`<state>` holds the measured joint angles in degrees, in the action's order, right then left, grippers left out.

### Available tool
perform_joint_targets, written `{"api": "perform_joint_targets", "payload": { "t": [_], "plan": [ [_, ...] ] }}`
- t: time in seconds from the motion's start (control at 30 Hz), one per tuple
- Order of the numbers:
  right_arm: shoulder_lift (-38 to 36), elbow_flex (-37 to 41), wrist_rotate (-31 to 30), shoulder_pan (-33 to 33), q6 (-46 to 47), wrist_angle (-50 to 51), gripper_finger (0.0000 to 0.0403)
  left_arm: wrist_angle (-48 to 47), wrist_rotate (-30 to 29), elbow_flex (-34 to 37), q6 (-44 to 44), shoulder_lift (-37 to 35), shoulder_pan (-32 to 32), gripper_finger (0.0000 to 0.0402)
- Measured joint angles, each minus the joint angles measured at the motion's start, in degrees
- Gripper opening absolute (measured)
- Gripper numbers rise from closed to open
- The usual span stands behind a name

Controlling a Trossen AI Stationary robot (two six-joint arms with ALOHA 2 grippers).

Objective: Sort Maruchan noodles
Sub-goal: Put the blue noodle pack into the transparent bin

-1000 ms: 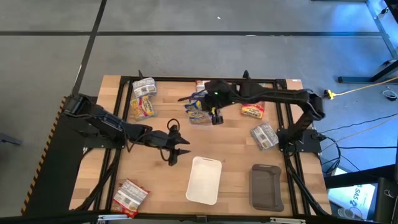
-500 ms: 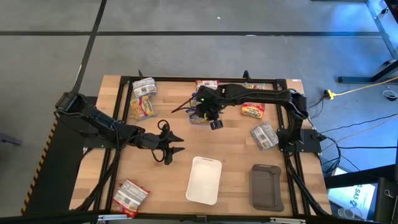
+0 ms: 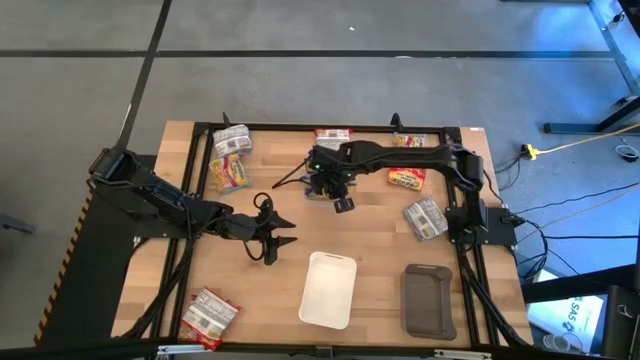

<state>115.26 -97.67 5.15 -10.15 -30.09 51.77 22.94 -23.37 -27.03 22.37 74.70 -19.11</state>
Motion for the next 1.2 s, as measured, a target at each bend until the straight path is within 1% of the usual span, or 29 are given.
{"api": "perform_joint_targets", "payload": {
  "t": [0.17, 0.37, 0.53, 0.67, 0.83, 1.0, 1.07, 1.2],
  "plan": [
    [1.9, 0.0, 0.5, 0.0, 1.2, -0.8, 0.0105, 0.1, 0.0, 0.0, 0.0, 0.0, 0.0, 0.0184],
    [2.2, 0.0, 0.6, 0.0, 2.8, -2.7, 0.0112, 0.2, -0.1, 0.0, 0.0, 0.0, 0.0, 0.0184],
    [2.2, 0.5, 3.0, 0.0, 2.9, -2.9, 0.0134, 0.3, -0.2, 0.0, -0.3, 0.0, 0.0, 0.0184],
    [2.4, 2.5, 2.8, 0.0, 3.1, -4.6, 0.0154, 0.3, -0.5, 0.0, -0.4, 0.0, 0.0, 0.0184],
    [2.5, 3.8, 2.4, 0.0, 4.3, -6.6, 0.0190, 0.3, -0.6, 0.0, -0.4, 0.0, 0.0, 0.0184],
    [1.5, 1.0, 2.4, 0.1, 4.3, -3.4, 0.0209, 0.3, -0.6, 0.0, -0.4, 0.0, 0.0, 0.0184],
    [1.1, -1.1, 2.4, 0.0, 4.3, -1.0, 0.0210, 0.3, -0.6, 0.0, -0.4, 0.0, 0.0, 0.0184],
    [1.0, -5.9, 2.0, 0.1, 5.4, 7.1, 0.0202, 0.3, -0.7, 0.0, -0.5, 0.0, 0.1, 0.0184]
  ]
}}
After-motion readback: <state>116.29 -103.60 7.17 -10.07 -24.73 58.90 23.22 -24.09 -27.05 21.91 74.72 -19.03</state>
